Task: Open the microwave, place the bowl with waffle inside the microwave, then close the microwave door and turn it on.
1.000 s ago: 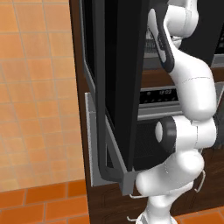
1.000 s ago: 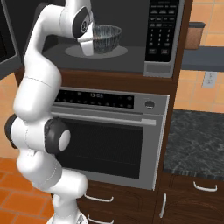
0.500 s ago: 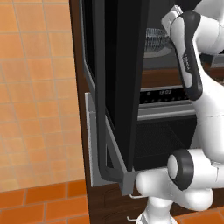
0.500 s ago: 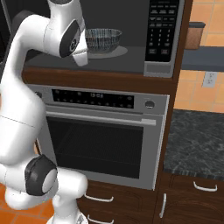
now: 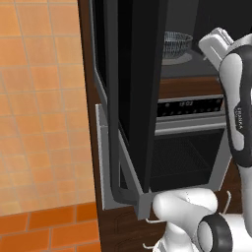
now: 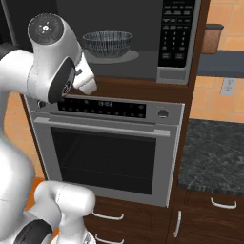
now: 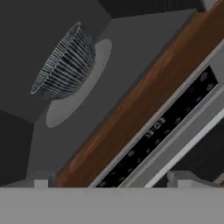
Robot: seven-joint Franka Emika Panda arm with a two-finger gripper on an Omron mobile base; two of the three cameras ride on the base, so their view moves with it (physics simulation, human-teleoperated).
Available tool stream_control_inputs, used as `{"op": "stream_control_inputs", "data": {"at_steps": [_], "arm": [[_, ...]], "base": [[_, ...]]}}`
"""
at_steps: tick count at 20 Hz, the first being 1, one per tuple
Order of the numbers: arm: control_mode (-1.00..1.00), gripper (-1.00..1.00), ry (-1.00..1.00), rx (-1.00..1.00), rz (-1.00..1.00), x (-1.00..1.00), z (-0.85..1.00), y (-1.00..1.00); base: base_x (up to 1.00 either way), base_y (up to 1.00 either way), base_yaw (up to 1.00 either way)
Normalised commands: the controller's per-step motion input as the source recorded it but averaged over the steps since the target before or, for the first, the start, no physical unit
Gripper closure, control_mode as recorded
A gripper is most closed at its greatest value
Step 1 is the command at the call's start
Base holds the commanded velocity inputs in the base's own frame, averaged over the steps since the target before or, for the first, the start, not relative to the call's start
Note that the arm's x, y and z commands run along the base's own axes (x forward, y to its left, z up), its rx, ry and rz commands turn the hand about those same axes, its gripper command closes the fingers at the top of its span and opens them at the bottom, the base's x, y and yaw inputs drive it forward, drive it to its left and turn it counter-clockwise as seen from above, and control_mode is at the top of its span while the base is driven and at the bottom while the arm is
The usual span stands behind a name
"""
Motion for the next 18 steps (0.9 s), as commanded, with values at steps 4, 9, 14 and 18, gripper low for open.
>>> {"op": "stream_control_inputs", "data": {"at_steps": [4,9,14,18], "arm": [[-1.00,-1.00,-0.14,-0.67,0.35,-1.00,0.40,-0.12],[-1.00,-1.00,-0.05,-0.70,0.28,-0.87,0.02,0.07],[-1.00,-1.00,-0.11,-0.17,0.15,-0.77,0.00,0.01],[-1.00,-1.00,-0.17,-0.05,0.00,-0.50,0.01,0.07]], "base": [[0.00,0.00,0.00],[0.00,0.00,0.00],[0.00,0.00,0.00],[0.00,0.00,0.00]]}}
